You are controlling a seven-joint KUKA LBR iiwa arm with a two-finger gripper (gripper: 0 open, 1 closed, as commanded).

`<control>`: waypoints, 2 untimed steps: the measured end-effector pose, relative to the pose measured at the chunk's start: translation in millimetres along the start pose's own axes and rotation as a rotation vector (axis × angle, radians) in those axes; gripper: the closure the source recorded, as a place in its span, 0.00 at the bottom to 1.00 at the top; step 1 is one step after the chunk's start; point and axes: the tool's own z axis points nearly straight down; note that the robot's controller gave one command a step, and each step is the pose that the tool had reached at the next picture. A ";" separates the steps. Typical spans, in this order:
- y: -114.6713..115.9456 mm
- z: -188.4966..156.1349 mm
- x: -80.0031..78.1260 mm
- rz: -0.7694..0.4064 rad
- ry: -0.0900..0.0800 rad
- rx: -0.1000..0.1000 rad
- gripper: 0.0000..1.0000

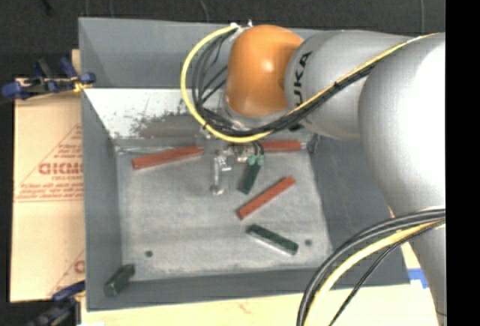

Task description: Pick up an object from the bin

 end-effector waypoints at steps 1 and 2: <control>-26.4 52.9 -2.0 -0.032 -0.020 -0.004 0.00; -19.9 32.0 2.6 -0.036 0.000 -0.002 0.00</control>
Offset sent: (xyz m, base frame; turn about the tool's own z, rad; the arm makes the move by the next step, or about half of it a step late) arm 0.0036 0.0964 -0.0244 -0.0648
